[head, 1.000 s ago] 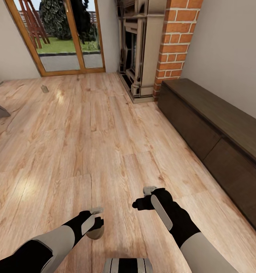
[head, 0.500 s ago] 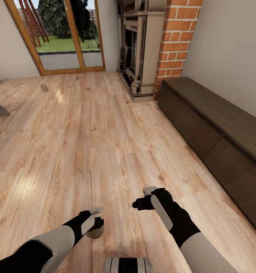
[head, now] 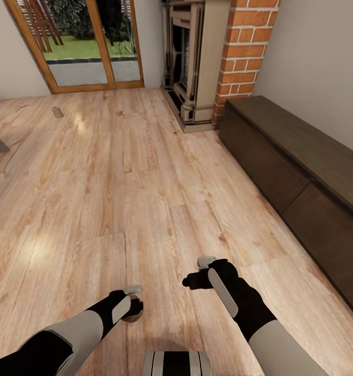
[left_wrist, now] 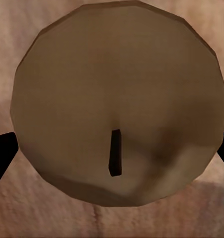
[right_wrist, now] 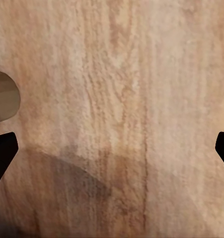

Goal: Place each of the two pumpkins and all three candles from the living room inside a cabinet in the living room (use any cabinet), then make sure every cabinet is closed, and position the cauldron so it is next to a table in the living room.

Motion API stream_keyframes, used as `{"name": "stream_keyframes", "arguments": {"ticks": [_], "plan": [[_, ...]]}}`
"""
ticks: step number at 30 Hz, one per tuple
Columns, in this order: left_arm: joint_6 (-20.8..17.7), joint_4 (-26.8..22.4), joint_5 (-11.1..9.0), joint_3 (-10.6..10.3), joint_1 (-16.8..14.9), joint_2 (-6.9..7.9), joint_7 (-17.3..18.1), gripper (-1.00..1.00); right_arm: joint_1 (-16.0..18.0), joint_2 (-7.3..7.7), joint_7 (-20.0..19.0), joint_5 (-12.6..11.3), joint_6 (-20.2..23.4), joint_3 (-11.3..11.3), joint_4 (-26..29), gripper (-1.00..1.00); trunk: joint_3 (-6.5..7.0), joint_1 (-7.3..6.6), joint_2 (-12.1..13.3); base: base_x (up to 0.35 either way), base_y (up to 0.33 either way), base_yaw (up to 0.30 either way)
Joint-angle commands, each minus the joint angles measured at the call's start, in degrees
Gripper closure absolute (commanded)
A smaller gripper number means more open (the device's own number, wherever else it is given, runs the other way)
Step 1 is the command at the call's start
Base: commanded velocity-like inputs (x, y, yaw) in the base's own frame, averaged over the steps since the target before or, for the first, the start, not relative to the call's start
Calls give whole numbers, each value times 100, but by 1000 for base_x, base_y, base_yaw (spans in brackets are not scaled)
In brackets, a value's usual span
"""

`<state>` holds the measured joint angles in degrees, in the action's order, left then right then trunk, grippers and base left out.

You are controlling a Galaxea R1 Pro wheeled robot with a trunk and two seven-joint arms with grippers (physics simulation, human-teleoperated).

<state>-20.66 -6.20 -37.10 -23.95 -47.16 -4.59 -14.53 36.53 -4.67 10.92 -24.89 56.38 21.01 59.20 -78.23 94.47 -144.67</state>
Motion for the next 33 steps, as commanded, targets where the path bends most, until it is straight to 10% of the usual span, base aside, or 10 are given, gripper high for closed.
{"name": "stream_keyframes", "arguments": {"ticks": [1,33], "plan": [[-26,-13,-60,-48,1,2,-36,-100,3,1,59,-60,14,8,4,-100,-4,-1,-2,0,0,0],[19,-13,-60,-55,-2,-7,-32,-100,3,1,59,-60,14,9,4,-100,-115,12,-8,0,0,0]]}}
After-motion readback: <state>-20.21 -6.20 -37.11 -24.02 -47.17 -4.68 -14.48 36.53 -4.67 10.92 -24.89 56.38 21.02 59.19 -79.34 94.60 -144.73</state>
